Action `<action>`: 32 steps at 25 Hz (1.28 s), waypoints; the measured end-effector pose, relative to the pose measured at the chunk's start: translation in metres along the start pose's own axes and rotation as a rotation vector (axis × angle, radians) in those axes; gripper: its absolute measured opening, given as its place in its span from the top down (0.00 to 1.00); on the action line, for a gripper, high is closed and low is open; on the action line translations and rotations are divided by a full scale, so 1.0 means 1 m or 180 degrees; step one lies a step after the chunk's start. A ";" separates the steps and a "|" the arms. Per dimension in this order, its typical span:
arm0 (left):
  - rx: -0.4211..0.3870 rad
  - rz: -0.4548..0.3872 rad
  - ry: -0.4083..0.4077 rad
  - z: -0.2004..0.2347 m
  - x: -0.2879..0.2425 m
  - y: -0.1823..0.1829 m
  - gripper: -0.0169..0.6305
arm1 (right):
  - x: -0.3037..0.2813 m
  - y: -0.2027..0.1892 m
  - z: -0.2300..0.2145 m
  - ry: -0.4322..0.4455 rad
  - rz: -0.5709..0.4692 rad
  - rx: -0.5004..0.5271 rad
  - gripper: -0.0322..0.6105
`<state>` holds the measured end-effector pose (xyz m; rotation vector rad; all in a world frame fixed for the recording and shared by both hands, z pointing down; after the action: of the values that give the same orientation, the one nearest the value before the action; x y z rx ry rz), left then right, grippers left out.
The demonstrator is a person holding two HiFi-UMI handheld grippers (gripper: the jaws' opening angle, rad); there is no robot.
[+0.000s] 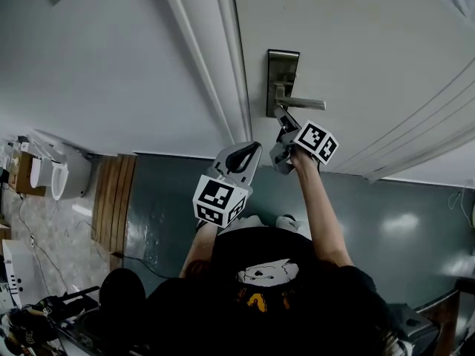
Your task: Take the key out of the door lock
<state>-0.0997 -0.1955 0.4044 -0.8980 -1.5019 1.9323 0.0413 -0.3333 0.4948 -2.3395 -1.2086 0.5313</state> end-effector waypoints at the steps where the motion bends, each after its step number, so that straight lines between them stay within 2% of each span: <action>1: -0.0008 -0.0007 -0.0017 0.000 0.000 0.001 0.95 | -0.002 -0.001 -0.001 -0.0014 -0.0005 -0.0039 0.78; 8: -0.0060 -0.0032 -0.0107 0.004 -0.002 0.001 0.95 | -0.015 -0.001 -0.003 -0.0030 -0.0160 -0.0283 0.88; 10: -0.0068 -0.0040 -0.0117 0.004 0.000 0.001 0.95 | -0.014 -0.002 -0.004 -0.0021 -0.0203 -0.0379 0.88; 14: -0.0053 -0.0063 -0.0110 0.007 0.005 0.001 0.95 | -0.011 -0.004 -0.007 0.0035 -0.0306 -0.0777 0.90; 22: -0.0016 -0.0062 -0.0149 0.006 0.006 -0.001 0.95 | -0.010 -0.008 -0.007 0.0056 -0.0480 -0.1087 0.91; 32: 0.0004 -0.0062 -0.0150 0.014 0.006 -0.001 0.95 | -0.002 -0.014 -0.009 0.0104 -0.0570 -0.1308 0.92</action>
<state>-0.1139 -0.1994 0.4064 -0.8397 -1.5303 1.9529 0.0357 -0.3294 0.5103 -2.5173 -1.6180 0.1946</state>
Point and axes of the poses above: the fingertips, and each gripper's own axes: x backward along the fingers, z to its left, y out of its top, the point moved 6 cm from there along x, backward along the fingers, and after that the axes turned 6 degrees about x, right-handed, at the moved point
